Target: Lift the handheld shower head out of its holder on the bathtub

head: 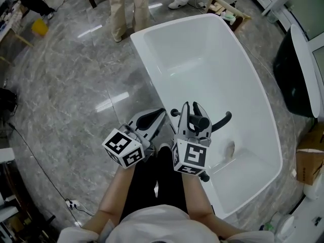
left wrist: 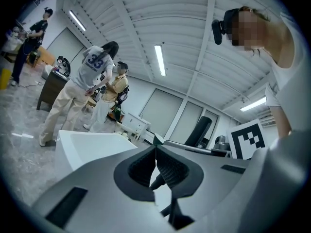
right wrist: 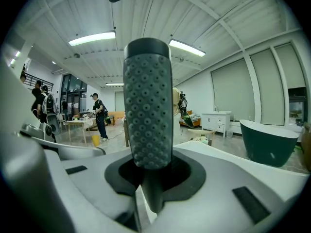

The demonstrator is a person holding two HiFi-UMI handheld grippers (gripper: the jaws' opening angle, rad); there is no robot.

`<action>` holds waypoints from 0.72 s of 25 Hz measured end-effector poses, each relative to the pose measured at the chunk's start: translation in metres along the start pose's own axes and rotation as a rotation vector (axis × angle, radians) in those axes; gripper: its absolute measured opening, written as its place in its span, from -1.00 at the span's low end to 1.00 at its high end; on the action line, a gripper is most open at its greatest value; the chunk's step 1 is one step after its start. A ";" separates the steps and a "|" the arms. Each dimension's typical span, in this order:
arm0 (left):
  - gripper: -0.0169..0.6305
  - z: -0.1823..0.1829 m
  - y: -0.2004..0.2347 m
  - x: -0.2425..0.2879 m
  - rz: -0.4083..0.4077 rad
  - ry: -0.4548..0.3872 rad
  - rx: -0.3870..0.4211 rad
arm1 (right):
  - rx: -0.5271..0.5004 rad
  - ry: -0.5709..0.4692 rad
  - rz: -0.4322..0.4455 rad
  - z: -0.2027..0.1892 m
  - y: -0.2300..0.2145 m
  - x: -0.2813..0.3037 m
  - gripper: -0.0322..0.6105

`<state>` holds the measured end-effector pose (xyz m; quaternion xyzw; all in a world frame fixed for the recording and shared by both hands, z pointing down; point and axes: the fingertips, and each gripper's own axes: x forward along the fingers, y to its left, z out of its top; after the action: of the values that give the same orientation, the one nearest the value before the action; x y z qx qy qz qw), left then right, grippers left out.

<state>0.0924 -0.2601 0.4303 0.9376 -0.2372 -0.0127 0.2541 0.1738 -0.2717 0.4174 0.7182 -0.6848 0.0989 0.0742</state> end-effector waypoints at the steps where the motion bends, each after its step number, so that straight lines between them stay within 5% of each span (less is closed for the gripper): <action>1: -0.91 0.000 -0.002 -0.001 0.001 -0.002 0.004 | -0.005 -0.001 0.006 0.003 -0.001 -0.002 -0.61; 18: -0.91 0.032 -0.044 -0.024 -0.018 -0.008 0.102 | -0.065 -0.026 0.118 0.060 0.012 -0.034 -0.61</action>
<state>0.0859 -0.2305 0.3787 0.9513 -0.2303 -0.0068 0.2049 0.1631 -0.2537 0.3510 0.6749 -0.7298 0.0714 0.0825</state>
